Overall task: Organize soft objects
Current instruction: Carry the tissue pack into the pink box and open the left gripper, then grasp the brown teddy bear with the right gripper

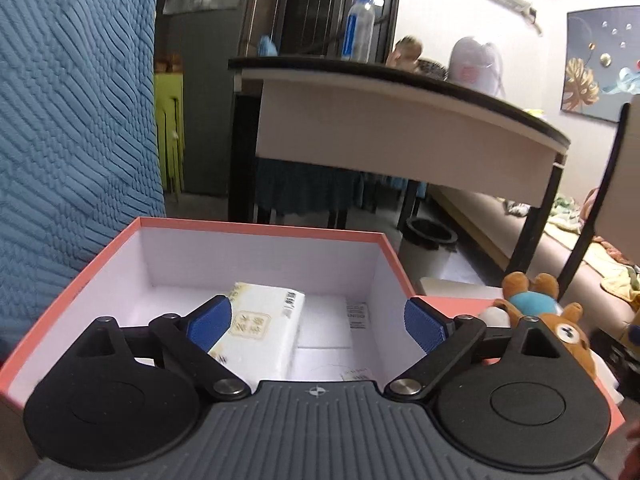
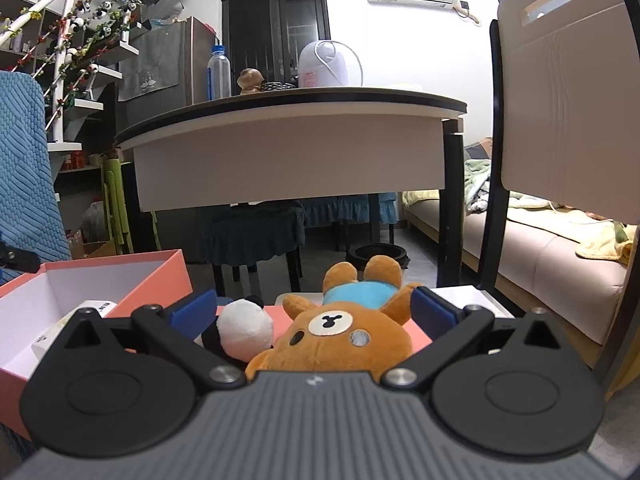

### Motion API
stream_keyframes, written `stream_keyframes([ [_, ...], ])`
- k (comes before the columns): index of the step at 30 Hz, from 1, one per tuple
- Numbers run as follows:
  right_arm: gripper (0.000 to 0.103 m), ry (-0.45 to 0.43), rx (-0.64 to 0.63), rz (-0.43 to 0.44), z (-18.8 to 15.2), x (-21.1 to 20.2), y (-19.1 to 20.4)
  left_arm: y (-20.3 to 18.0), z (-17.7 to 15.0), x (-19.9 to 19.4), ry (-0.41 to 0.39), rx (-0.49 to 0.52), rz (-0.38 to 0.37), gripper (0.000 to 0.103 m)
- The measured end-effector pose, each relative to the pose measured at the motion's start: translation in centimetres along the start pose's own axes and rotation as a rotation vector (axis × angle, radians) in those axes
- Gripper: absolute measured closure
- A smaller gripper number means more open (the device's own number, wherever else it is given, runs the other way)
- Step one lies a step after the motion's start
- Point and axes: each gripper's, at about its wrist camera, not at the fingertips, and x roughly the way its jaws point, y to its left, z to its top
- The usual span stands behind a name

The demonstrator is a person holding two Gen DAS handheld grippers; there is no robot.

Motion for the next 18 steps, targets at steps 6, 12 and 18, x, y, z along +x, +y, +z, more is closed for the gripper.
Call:
stream_keyframes([
  [6, 0.0, 0.004, -0.015, 0.026, -0.6, 0.4, -0.1, -1.6, -2.4, -1.2, -0.041, 0.085, 0.022, 0.008],
  [12, 0.0, -0.019, -0.053, 0.076, -1.0, 0.6, 0.5, -0.8, -2.6, -0.8, -0.006, 0.043, 0.002, 0.007],
  [18, 0.0, -0.002, -0.057, 0.026, -1.1, 2.1, 0.4, -0.4, -2.8, -1.3, -0.026, 0.046, 0.01, 0.007],
])
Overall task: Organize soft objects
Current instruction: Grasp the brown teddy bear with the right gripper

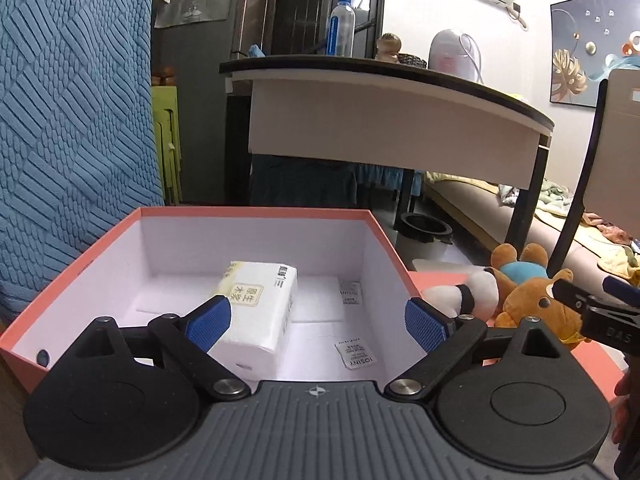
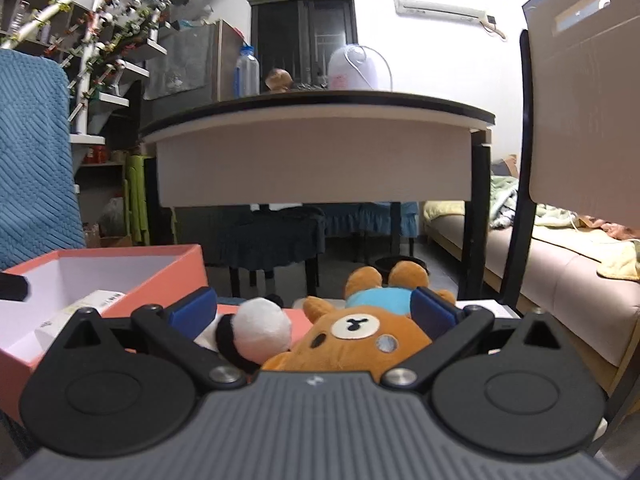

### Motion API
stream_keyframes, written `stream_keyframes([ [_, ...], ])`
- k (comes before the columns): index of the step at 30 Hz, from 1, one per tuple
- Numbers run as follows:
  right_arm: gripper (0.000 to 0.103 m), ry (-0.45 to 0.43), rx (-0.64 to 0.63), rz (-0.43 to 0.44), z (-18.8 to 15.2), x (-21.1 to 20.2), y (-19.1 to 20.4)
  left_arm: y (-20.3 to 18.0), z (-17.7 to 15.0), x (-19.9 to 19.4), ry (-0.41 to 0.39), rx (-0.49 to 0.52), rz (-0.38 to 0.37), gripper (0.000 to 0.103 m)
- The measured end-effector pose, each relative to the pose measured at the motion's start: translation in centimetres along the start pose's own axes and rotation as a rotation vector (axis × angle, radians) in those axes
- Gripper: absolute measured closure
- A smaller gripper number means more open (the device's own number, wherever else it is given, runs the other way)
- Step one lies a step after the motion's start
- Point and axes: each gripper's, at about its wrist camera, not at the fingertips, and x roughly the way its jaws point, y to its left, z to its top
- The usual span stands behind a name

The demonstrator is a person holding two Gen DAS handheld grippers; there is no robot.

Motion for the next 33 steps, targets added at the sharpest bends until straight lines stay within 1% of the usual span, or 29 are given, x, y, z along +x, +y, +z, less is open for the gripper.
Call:
stream_keyframes([
  [2, 0.0, 0.025, 0.003, -0.04, -0.1, 0.9, -0.4, -0.1, 0.0, -0.1, -0.007, 0.007, -0.002, 0.007],
  [6, 0.0, 0.028, 0.0, -0.103, -0.2, 2.5, -1.6, -0.4, -0.2, -0.1, -0.007, 0.017, -0.01, 0.007],
  [9, 0.0, 0.046, -0.019, -0.104, -0.8, 3.9, -2.5, -0.8, -0.3, 0.3, 0.005, 0.023, -0.024, 0.007],
  [11, 0.0, 0.087, -0.023, -0.101, -1.4, 4.9, -3.1, -1.1, -0.3, 0.3, 0.006, 0.032, -0.03, 0.007],
  [12, 0.0, 0.108, -0.015, -0.094, -1.7, 5.3, -3.3, -1.2, -0.4, 0.3, 0.005, 0.037, -0.033, 0.007],
  [15, 0.0, 0.152, 0.053, -0.028, -2.4, 6.1, -4.2, -1.5, -0.4, 0.2, 0.0, 0.044, -0.037, 0.007],
  [19, 0.0, 0.158, 0.083, -0.009, -2.6, 6.4, -4.4, -1.7, -0.5, 0.0, -0.003, 0.043, -0.047, 0.007],
  [25, 0.0, 0.214, 0.212, 0.065, -3.0, 7.4, -5.2, -1.6, -0.7, 0.0, 0.003, 0.051, -0.041, 0.007],
  [26, 0.003, 0.221, 0.229, 0.077, -3.0, 7.5, -5.3, -1.5, -0.7, 0.0, 0.004, 0.046, -0.04, 0.007],
  [27, 0.015, 0.222, 0.236, 0.092, -2.9, 7.5, -5.4, -1.4, -0.7, -0.1, 0.003, 0.042, -0.039, 0.007],
  [28, 0.023, 0.218, 0.234, 0.105, -2.8, 7.5, -5.3, -1.3, -0.6, -0.1, 0.001, 0.039, -0.038, 0.007],
  [29, 0.028, 0.211, 0.223, 0.1, -2.5, 7.3, -5.0, -1.2, -0.6, -0.1, -0.002, 0.037, -0.036, 0.007],
  [30, 0.031, 0.201, 0.214, 0.089, -2.2, 7.2, -4.7, -1.1, -0.5, -0.2, -0.005, 0.036, -0.033, 0.007],
  [33, 0.034, 0.179, 0.215, 0.069, -1.5, 6.7, -4.6, -0.8, -0.5, -0.2, -0.008, 0.035, -0.021, 0.007],
])
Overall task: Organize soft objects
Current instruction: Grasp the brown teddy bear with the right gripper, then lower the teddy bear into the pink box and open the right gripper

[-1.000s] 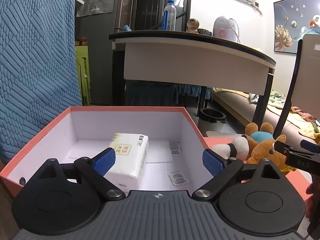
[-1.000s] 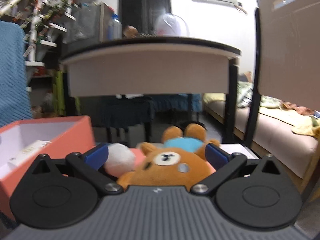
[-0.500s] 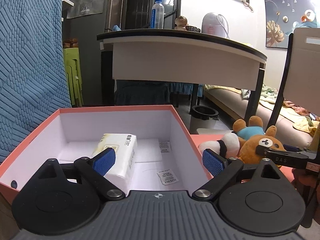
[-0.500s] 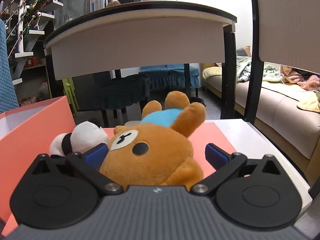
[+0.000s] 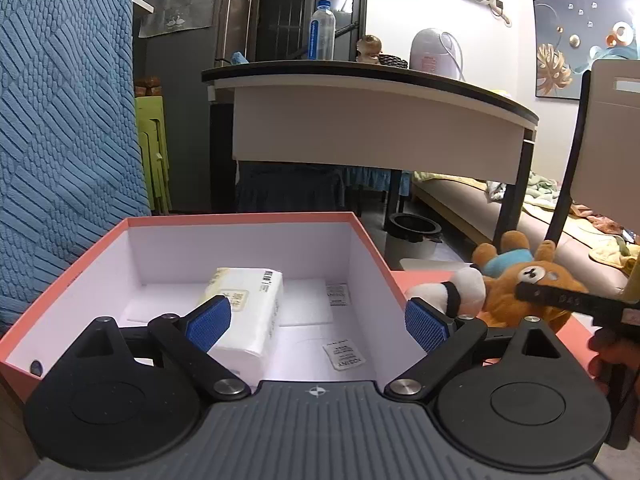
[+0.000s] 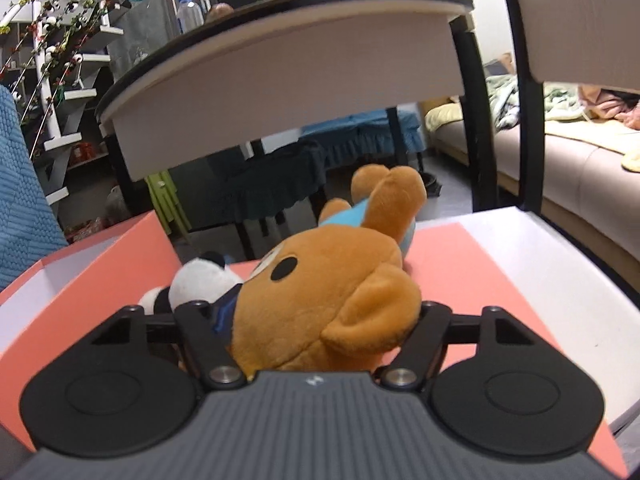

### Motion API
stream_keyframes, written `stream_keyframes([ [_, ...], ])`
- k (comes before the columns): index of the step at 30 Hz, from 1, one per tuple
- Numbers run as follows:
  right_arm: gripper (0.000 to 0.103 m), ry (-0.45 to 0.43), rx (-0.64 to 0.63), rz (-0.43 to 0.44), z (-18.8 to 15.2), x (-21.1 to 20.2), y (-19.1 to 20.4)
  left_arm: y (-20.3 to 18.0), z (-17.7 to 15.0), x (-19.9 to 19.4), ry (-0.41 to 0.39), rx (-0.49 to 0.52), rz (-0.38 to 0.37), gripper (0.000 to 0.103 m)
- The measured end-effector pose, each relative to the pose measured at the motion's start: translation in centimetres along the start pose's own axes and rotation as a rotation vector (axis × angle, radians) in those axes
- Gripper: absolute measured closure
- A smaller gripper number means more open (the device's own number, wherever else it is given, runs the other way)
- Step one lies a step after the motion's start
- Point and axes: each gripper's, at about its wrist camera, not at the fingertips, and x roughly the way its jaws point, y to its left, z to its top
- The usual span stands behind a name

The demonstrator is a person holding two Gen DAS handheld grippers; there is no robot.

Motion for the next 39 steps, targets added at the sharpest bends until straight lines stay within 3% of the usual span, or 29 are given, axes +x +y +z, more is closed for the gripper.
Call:
stream_keyframes([
  [11, 0.034, -0.161, -0.097, 0.012, 2.3, -3.6, 1.5, 0.7, 0.6, -0.6, -0.037, -0.005, 0.049, 0.007],
  [16, 0.033, -0.183, -0.075, 0.062, 2.9, -4.5, 2.9, 0.3, 0.8, -1.3, -0.087, 0.045, 0.086, 0.007],
  [26, 0.033, -0.257, -0.137, 0.223, 3.6, -5.9, 7.9, 2.0, 1.9, -3.3, -0.124, -0.022, 0.116, 0.007],
  [39, 0.033, -0.167, -0.238, 0.422, 1.1, -4.5, 16.9, 4.4, 1.4, -7.3, -0.211, -0.007, 0.158, 0.007],
])
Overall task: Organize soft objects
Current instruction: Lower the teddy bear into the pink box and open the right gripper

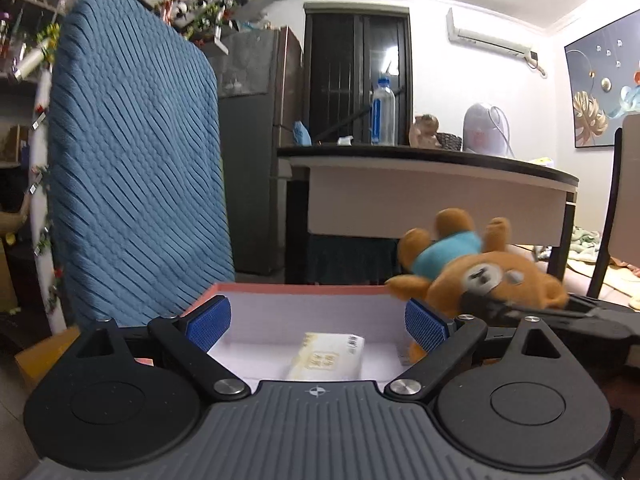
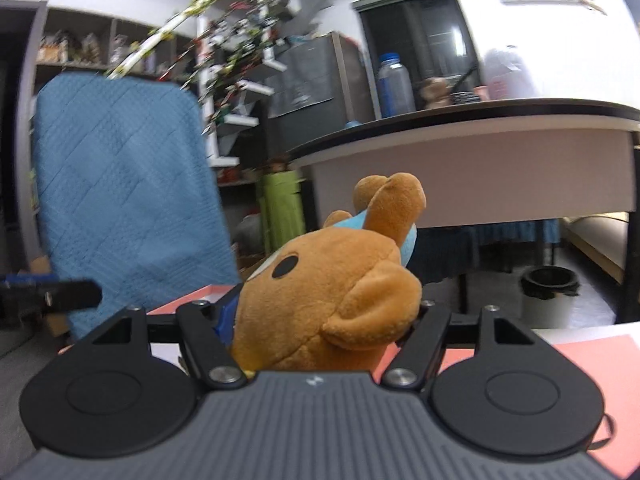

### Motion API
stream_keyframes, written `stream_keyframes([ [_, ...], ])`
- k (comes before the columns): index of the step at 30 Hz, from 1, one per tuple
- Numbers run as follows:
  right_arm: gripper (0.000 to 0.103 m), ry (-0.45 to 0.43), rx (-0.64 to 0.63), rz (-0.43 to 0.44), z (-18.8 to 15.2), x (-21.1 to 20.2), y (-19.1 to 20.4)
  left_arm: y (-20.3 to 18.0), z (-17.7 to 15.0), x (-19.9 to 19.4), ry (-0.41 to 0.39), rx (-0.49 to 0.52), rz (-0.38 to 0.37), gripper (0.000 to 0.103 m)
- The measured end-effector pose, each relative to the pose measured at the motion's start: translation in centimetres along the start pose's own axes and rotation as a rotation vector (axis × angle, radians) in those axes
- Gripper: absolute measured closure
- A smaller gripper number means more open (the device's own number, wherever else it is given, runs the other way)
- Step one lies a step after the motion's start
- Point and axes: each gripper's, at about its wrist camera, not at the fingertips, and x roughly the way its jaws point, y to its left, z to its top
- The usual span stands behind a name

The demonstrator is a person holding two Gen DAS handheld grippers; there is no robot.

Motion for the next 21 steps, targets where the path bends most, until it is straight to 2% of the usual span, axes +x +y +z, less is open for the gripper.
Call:
stream_keyframes([
  [4, 0.033, 0.026, -0.049, 0.067, -0.9, 1.6, 2.9, 1.3, -0.3, -0.5, 0.004, -0.008, 0.003, 0.007],
  [8, 0.033, 0.097, -0.042, 0.103, -1.8, 3.4, 4.4, 2.8, -0.5, -0.5, 0.037, -0.03, 0.007, 0.007],
  [12, 0.033, 0.162, -0.014, 0.101, -2.8, 4.6, 4.8, 3.6, -0.7, -0.3, 0.048, -0.027, 0.026, 0.007],
  [16, 0.032, 0.152, -0.025, 0.093, -2.8, 4.6, 5.3, 4.0, -0.8, 0.0, 0.058, -0.032, 0.034, 0.007],
  [19, 0.022, 0.137, -0.012, 0.09, -2.8, 4.3, 5.1, 3.8, -0.8, 0.0, 0.067, -0.042, 0.029, 0.007],
  [21, 0.009, 0.109, -0.021, 0.089, -2.7, 4.2, 4.9, 3.6, -0.9, -0.1, 0.067, -0.042, 0.029, 0.007],
])
